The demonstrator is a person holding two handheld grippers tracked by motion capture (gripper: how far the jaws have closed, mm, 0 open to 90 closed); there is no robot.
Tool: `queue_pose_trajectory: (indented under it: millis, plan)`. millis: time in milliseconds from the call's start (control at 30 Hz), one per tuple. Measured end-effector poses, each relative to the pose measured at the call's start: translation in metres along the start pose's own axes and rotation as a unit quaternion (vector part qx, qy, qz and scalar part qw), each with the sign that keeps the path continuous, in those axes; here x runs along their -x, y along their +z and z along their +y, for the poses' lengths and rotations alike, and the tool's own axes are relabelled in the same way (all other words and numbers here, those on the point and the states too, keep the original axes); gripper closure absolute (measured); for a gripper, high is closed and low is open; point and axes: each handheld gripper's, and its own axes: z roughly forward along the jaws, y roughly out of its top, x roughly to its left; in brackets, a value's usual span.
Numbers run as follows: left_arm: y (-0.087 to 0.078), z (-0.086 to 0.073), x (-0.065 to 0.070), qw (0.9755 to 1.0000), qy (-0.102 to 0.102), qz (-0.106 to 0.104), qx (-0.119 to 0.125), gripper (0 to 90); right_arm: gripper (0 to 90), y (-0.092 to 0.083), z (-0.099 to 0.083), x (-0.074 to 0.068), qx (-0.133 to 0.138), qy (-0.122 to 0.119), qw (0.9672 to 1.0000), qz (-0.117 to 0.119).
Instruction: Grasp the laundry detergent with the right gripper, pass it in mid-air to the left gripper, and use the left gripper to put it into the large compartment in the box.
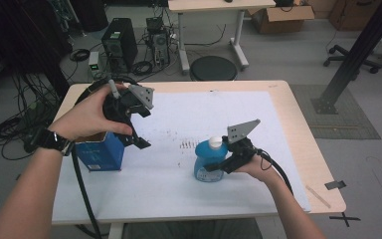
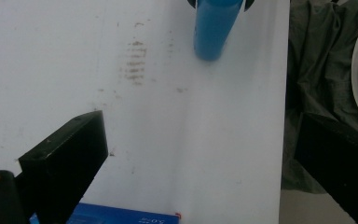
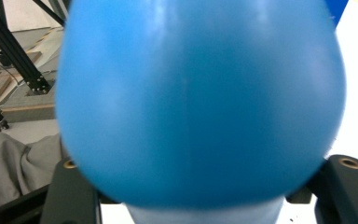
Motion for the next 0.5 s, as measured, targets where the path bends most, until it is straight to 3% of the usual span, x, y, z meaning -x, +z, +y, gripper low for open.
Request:
queue_pose_trajectory:
  millis: [500]
  plan:
    - [0.0004,0.0006,-0.0005,1.0,0.001,0.0,-0.001,3.9,38.2,-0.0013,-0.0015,-0.0021,0.012,-0.013,0.9998,-0.007]
